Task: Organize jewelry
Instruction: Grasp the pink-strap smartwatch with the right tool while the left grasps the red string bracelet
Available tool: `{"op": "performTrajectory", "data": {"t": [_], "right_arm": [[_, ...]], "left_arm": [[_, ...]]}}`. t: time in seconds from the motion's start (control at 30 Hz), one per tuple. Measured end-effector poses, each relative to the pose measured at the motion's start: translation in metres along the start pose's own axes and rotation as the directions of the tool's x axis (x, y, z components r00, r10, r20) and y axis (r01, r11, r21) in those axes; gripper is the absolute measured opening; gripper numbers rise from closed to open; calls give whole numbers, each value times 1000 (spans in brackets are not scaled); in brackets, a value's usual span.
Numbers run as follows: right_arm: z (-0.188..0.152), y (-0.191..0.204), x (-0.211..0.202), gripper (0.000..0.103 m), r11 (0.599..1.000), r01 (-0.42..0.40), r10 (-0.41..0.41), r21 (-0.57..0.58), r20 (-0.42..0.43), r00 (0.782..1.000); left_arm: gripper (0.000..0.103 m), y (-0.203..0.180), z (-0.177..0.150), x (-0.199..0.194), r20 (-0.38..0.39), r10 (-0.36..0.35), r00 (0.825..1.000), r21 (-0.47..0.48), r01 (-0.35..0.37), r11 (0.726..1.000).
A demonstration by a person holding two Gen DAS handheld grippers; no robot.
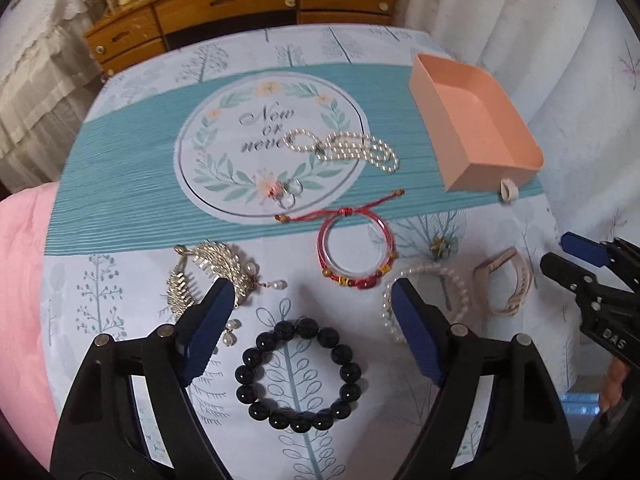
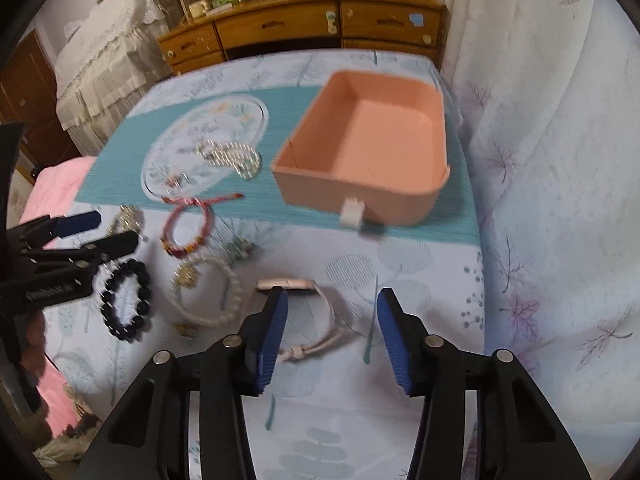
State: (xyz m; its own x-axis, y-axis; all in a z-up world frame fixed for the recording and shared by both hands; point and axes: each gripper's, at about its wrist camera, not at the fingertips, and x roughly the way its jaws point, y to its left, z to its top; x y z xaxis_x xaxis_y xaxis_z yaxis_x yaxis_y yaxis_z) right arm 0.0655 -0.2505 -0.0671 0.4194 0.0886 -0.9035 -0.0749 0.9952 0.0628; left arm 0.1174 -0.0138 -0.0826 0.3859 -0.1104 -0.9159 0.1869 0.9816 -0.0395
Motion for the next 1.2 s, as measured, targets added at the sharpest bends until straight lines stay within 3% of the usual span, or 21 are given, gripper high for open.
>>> {"op": "performTrajectory", "data": {"t": [0.13,0.4,0.7,0.9,1.07,1.2], "right_arm": [[-9,0,20,42,1000,-17,16,-15,-54,998],[-16,0,45,34,1000,-21,21,2,-75,997],[-15,15,56,6,996,54,-56,-76,-22,998],[-17,11,56,6,999,31,-31,-39,-1,1000],[-19,6,54,6,1000,16,-16,-19,1,1000],[-19,4,53,6,1000,6,-6,-4,3,1000]], "left_arm": [[71,-3,-7,9,-31,-37,999,32,38,999],[65,-22,-14,25,-65,-57,996,109,64,992],[50,-14,5,39,-103,-81,991,90,90,992],[37,-1,31,48,-135,-83,987,32,88,996],[16,8,51,63,-210,-73,975,-9,73,997],[12,10,58,74,-267,-72,961,-25,68,997]]}}
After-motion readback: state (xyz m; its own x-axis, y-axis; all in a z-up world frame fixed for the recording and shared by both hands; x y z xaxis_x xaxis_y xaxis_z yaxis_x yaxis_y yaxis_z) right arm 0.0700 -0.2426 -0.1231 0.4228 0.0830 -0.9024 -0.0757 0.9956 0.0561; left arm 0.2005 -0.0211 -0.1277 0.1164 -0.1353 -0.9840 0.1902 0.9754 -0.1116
